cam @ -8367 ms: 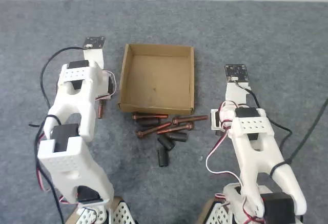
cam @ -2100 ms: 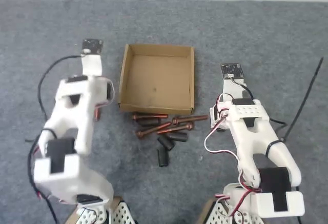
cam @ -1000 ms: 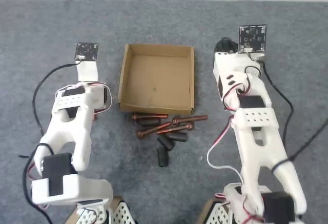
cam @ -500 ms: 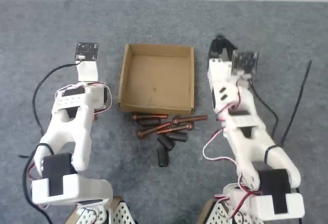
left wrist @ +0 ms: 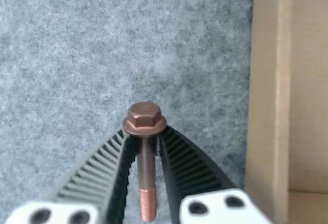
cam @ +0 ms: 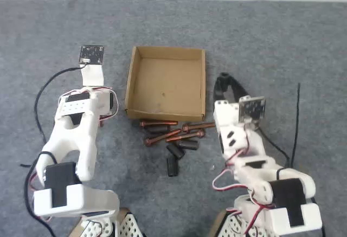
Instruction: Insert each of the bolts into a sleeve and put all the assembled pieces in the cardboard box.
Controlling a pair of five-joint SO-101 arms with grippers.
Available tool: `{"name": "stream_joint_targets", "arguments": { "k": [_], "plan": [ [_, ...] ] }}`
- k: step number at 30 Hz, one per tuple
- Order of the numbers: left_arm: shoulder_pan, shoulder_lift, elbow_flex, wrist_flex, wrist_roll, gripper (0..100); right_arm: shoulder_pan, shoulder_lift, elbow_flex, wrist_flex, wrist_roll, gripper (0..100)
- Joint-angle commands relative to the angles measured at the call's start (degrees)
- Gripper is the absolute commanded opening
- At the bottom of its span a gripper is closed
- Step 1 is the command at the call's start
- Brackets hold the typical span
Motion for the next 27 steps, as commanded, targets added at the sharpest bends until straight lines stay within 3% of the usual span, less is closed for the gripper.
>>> {"name": "stream_joint_targets", "arguments": {
  "k": [1, 6, 11, 22, 27],
  "plan": [
    [0.09, -3.78, -0.4, -1.76, -0.62, 1, -2.86, -1.45, 3.6, -6.9, 0.7, 0.6],
    [0.09, -3.78, -0.4, -1.85, -0.62, 1, -5.76, -0.84, 9.76, -14.37, 0.7, 0.6],
    [0.09, -3.78, -0.4, -1.85, -0.53, 1, -5.93, -0.75, 9.76, -14.46, 0.79, 0.6],
    [0.18, -3.78, 0.48, -4.31, -0.35, 1, -16.4, -1.01, 7.21, -4.26, 0.97, 0.6],
    [1.14, -3.87, 0.75, -4.4, -0.35, 1, -17.63, -1.36, 5.1, 3.03, 0.97, 0.6]
  ]
}}
